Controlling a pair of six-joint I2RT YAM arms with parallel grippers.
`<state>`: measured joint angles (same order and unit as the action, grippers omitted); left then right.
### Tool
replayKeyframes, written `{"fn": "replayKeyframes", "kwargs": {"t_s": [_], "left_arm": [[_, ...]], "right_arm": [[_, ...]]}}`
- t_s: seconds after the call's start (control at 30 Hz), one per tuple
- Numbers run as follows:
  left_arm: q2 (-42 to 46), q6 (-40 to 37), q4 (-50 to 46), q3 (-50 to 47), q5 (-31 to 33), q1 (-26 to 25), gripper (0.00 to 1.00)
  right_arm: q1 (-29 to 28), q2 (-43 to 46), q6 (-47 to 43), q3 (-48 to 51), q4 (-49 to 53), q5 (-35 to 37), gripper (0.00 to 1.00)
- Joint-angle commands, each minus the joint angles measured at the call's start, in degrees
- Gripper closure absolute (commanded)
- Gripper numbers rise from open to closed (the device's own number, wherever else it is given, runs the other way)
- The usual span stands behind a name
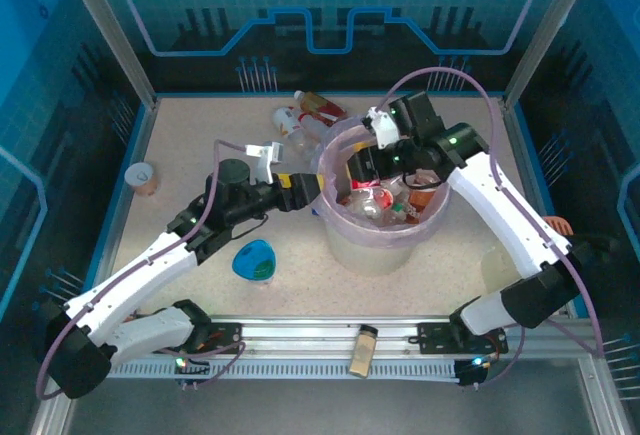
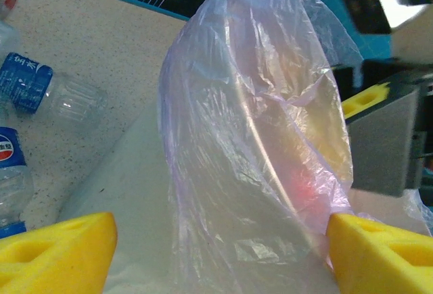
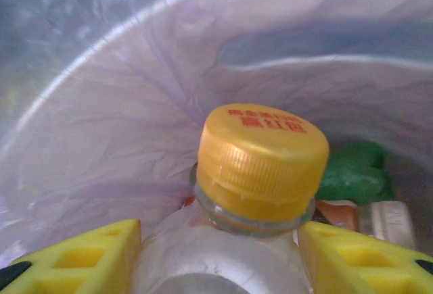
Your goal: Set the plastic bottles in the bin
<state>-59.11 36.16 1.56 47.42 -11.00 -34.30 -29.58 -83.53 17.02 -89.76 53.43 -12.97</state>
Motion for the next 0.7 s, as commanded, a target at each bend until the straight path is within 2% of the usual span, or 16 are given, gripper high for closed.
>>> {"fn": "replayKeyframes", "kwargs": {"t_s": [0.0,0.3,0.4,0.47,0.53,0.67], "left_arm": [[-1.03,0.44,0.48,-1.44,-0.77,-0.52,0.20],[-2.73,1.19,2.39,-3.58,-0.14,-0.59,0.23],[-2.85,1.07,2.24,-3.66,-0.18,-0.66,0.23],[-2.92,0.88,2.13,-3.81,-0.03,-0.68,0.24],[-3.13,0.67,1.95,-3.78,0.06,-0.72,0.24],[-4.23,0.58,1.95,-3.57,-0.39,-0.72,0.25]], "right_arm": [[-0.64,-1.20,5.41,4.17,-5.20,-1.82,0.78],[-1.22,-0.82,12.69,16.89,-14.25,-1.11,0.62],[-1.35,-0.26,12.60,18.47,-14.98,0.39,0.52],[-1.34,0.15,12.45,18.39,-14.43,1.57,0.37],[-1.29,0.98,11.85,17.48,-13.53,2.43,0.26],[-0.88,3.40,9.11,13.00,-8.49,4.84,0.17]]}}
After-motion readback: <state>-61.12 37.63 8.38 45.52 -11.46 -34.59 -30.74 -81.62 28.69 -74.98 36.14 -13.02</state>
